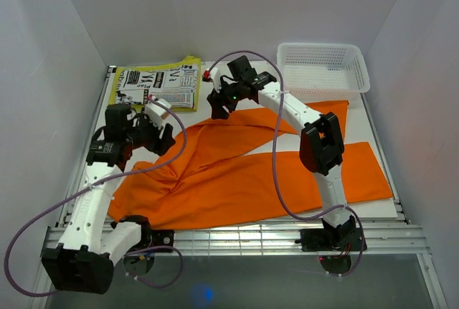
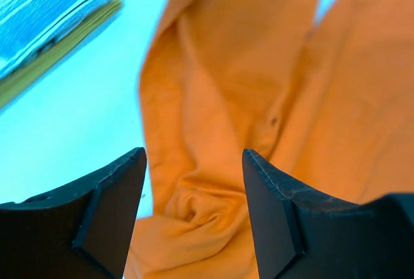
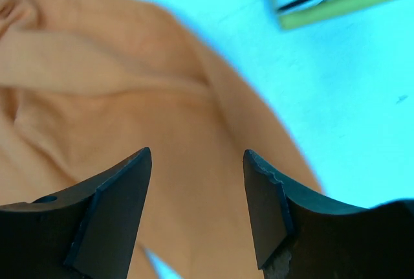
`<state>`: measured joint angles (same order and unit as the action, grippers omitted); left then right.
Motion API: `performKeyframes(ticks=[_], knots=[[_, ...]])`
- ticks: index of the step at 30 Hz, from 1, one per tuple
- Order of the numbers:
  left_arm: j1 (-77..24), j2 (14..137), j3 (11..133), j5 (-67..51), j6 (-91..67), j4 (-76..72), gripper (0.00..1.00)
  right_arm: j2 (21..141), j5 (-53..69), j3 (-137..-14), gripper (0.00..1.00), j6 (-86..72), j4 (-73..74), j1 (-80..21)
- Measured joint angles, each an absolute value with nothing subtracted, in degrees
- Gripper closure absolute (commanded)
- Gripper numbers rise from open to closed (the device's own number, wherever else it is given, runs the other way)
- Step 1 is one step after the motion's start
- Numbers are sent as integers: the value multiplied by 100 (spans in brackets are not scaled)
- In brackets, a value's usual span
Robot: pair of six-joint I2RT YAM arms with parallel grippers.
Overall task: Fold and stack the trousers
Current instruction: Flatten the trousers out
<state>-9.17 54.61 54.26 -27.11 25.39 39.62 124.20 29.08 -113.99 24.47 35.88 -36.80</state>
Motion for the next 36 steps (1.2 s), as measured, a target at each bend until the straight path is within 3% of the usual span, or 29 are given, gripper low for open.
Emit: performKeyframes(ticks=[8, 17, 22, 24, 26, 28, 30, 31, 32, 33, 36], knots=[[1076, 7428, 5848, -2904, 1865, 4038, 25, 12776, 2528, -11638, 22, 2526, 2526, -4071], [1514, 8501, 5846, -2569, 1885, 4403, 24, 13555, 1806, -11636, 14, 3223, 2198, -4910], [1518, 8814, 5706, -2438, 2086, 4646, 24, 13854, 1468, -11646, 15, 3524, 2067, -4987], [1518, 8910, 5566, -2386, 2169, 4733, 24, 13968, 1343, -11686, 21, 3625, 2034, -5002], [1518, 9019, 5450, -2342, 2244, 4805, 26, 14016, 1273, -11771, 34, 3675, 1990, -5011], [1518, 9139, 5382, -2331, 2296, 4838, 38, 14031, 1173, -11817, 44, 3743, 1970, -5026], [1518, 9214, 5374, -2342, 2342, 4862, 55, 14031, 1103, -11826, 47, 3782, 1973, -5037], [1518, 9231, 5374, -2357, 2370, 4869, 81, 14031, 1072, -11826, 48, 3782, 1975, -5039], [1518, 9240, 5376, -2386, 2366, 4890, 100, 14031, 1044, -11813, 48, 3780, 1966, -5039], [1522, 9247, 5384, -2421, 2394, 4910, 100, 14020, 1035, -11775, 50, 3774, 1944, -5043], [1522, 9214, 5551, -2521, 2460, 4978, 100, 13828, 961, -11395, 73, 3787, 1885, -5043]])
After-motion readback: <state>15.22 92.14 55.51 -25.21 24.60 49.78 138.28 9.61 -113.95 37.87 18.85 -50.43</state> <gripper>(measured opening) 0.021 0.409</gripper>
